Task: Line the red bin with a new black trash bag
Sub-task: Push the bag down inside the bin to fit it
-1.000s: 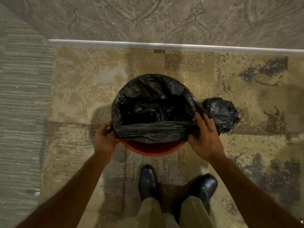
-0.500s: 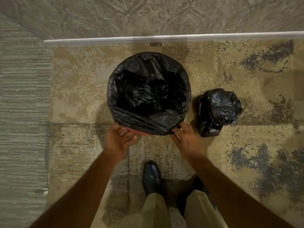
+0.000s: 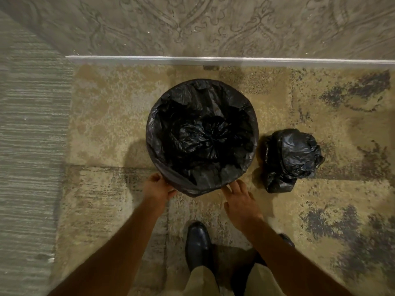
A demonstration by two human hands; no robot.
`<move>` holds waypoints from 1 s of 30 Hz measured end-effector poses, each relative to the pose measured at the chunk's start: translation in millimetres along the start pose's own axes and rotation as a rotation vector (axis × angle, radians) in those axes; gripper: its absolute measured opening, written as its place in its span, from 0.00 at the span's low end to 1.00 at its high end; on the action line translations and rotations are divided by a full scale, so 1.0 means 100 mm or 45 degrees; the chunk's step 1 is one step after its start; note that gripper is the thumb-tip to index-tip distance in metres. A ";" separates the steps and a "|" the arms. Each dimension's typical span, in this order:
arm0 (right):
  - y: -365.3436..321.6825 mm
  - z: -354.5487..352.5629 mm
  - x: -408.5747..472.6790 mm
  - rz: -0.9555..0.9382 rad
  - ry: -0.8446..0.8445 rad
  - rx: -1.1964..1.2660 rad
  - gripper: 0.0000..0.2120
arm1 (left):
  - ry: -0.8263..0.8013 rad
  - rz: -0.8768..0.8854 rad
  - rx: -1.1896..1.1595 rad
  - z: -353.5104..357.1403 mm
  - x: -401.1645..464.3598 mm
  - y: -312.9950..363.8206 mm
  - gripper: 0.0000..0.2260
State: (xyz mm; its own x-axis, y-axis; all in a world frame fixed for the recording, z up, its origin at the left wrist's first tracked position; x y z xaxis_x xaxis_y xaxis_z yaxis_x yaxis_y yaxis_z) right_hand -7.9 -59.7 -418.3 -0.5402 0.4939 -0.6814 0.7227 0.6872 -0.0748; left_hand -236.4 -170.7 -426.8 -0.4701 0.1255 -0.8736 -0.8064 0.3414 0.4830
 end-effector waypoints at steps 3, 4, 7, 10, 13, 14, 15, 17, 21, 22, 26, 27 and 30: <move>0.22 0.02 0.24 0.036 -0.114 0.057 0.33 | 0.034 -0.056 0.202 0.00 0.26 -0.02 0.07; 0.30 -0.01 0.30 0.055 -0.134 0.166 0.30 | 0.030 -0.053 0.225 -0.01 0.31 -0.01 0.08; 0.58 -0.36 0.24 0.308 0.130 0.731 0.12 | 0.194 0.153 0.163 -0.14 0.22 0.21 0.10; 0.92 -0.98 -0.08 0.616 0.809 0.897 0.10 | 0.326 1.016 0.365 -0.24 -0.24 0.96 0.15; 0.63 -1.76 0.00 0.249 1.155 0.562 0.12 | -0.145 1.575 0.750 0.40 -0.65 1.47 0.14; 0.41 -1.93 0.16 0.045 1.088 0.444 0.14 | -0.372 1.631 0.981 0.73 -0.70 1.45 0.14; 0.17 -1.99 0.37 -0.150 0.944 0.272 0.17 | -0.577 1.639 1.285 1.07 -0.71 1.33 0.16; -0.21 -1.79 0.79 -0.368 0.449 -0.176 0.27 | -0.788 1.551 2.084 1.56 -0.54 0.94 0.23; -0.16 -1.22 1.30 -0.270 -0.287 -0.729 0.40 | -0.635 1.402 3.264 1.83 0.09 0.74 0.37; -0.12 -1.13 1.36 -0.256 -0.350 -0.769 0.40 | -0.525 1.331 3.264 1.85 0.23 0.83 0.41; 0.08 -0.83 1.40 -0.207 -0.460 -0.904 0.41 | -0.278 1.149 3.295 1.70 0.55 0.90 0.45; 0.13 -0.77 1.38 -0.206 -0.486 -0.970 0.40 | -0.259 1.131 3.337 1.60 0.59 0.86 0.43; 0.19 -0.69 1.37 -0.175 -0.495 -1.052 0.39 | -0.204 1.137 3.402 1.42 0.63 0.81 0.42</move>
State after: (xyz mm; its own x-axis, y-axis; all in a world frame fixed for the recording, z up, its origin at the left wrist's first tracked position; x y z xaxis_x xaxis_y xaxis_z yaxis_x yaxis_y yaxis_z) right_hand -97.9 57.9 -463.0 -0.3078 0.2688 -0.9127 0.0448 0.9623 0.2683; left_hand -280.7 -2.4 -451.3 -0.1553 0.6592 -0.7358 0.9508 -0.1024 -0.2925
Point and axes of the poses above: each hand's wrist, its own x-axis towards the middle knuckle, its own z-axis out of the palm, y = z × x, the point moved 7 cm from there along x, towards the middle knuckle, and after that the axes turned 15 degrees about -x, right-handed, at the moved point
